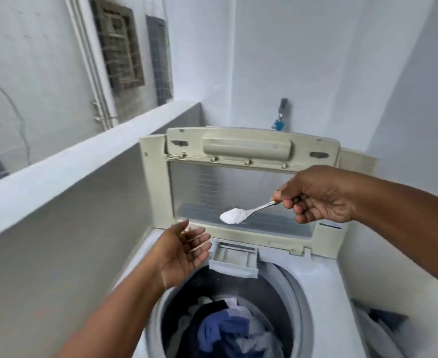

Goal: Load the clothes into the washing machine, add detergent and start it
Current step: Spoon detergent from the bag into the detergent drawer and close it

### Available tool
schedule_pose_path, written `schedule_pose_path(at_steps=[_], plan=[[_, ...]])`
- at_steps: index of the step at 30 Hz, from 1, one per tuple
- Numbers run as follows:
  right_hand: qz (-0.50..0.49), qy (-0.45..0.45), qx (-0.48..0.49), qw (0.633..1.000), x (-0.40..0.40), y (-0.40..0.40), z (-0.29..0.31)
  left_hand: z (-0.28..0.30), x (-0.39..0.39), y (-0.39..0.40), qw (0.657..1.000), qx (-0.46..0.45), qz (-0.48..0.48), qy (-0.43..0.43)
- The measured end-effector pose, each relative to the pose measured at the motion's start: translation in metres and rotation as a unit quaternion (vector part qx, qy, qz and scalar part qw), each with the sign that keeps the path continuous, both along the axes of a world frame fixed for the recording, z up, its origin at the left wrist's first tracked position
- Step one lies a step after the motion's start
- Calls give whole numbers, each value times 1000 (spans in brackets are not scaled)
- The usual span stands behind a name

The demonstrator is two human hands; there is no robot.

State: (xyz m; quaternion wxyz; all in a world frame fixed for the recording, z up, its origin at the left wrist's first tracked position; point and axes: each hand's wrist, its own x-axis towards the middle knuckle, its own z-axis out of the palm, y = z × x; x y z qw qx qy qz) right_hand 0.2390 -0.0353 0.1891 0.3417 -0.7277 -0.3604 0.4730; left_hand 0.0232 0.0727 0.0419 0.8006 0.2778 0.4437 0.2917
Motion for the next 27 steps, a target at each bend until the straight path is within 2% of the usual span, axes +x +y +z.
schedule_pose_path(at_steps=[4, 7, 11, 17, 21, 27], plan=[[-94, 16, -22, 995, 32, 4, -47, -70, 52, 10, 992, -121, -14, 30], [-144, 27, -38, 988, 47, 16, -86, -116, 71, 14, 983, -177, 7, 45], [-195, 41, -50, 979, 51, 39, -144, -153, 84, 23, 973, -223, 52, -6], [-228, 45, -49, 971, 39, 61, -225, -184, 94, 34, 954, -258, 122, -95], [-244, 48, -40, 968, 32, 68, -259, -190, 101, 34, 941, -288, 135, -113], [-251, 13, -1, 968, 25, 70, -280, -200, 109, 32, 934, -304, 145, -116]])
